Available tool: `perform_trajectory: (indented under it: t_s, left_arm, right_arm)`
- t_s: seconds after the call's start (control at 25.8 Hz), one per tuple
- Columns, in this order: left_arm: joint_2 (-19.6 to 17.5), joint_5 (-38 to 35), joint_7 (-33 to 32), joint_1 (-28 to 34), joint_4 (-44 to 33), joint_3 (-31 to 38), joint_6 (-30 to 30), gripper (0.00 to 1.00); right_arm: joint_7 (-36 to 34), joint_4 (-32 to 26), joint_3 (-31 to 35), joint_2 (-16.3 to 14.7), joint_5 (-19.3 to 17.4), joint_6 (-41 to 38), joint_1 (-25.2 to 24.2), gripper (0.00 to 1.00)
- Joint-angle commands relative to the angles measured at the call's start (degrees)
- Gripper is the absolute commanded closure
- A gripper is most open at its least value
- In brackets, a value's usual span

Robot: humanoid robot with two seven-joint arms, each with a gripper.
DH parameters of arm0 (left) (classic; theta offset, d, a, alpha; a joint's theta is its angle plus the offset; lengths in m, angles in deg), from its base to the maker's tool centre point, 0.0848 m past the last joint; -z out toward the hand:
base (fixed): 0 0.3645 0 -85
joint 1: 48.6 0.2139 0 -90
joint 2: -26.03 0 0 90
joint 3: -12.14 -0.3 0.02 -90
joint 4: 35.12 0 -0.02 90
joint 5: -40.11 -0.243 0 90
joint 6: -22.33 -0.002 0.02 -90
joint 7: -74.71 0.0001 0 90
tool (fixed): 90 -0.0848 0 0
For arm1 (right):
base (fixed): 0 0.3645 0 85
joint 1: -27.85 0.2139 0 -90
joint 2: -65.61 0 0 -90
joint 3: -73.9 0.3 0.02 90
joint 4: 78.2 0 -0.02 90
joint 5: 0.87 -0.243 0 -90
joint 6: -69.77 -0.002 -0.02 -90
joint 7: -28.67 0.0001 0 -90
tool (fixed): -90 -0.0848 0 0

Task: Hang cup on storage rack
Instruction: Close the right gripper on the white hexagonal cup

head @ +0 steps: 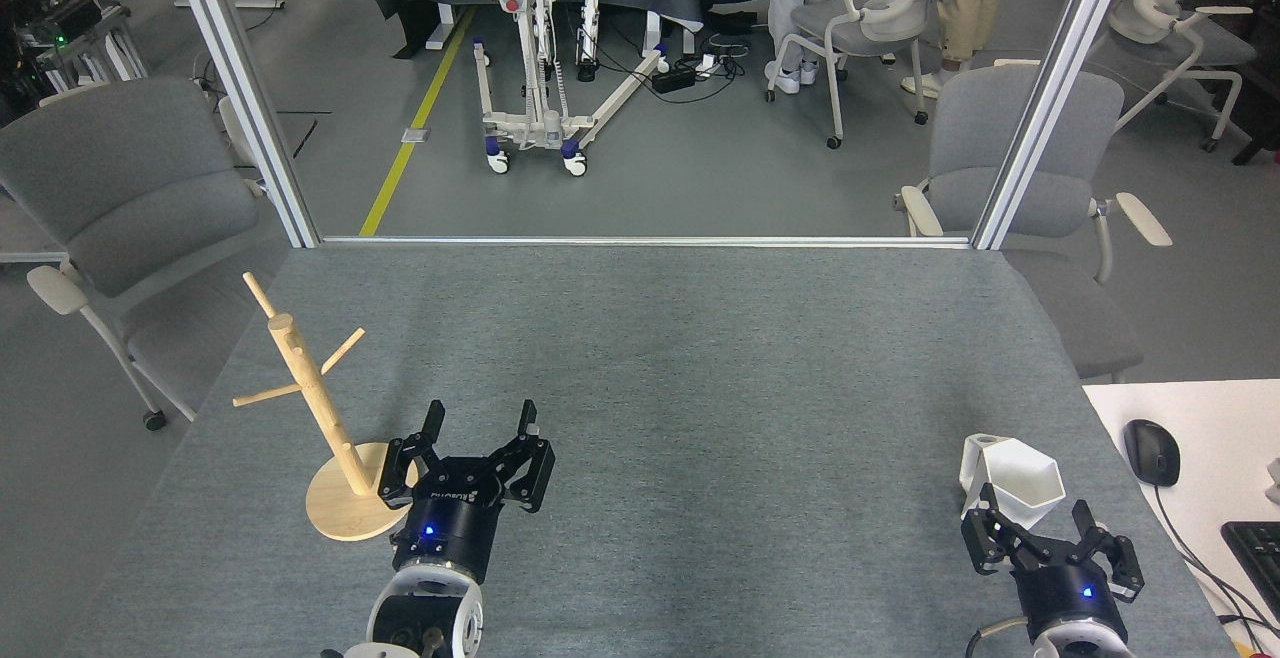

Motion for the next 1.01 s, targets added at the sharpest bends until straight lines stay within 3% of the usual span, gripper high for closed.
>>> perform_trajectory:
  t_s: [0.0,0.97]
  left_arm:
    - [0.0,0.0,0.0,-0.05,0.31,0.0,0.03,0.01]
    - [0.0,0.0,0.0,-0.4,1.01,0.09,-0.05,0.01]
  right_arm:
    - [0.02,0.21,0.02,-0.14,0.0,0.03,0.2,0.0]
    - [0.02,3.46,-2.09,0.12,0.18,-0.05,2.84,0.0]
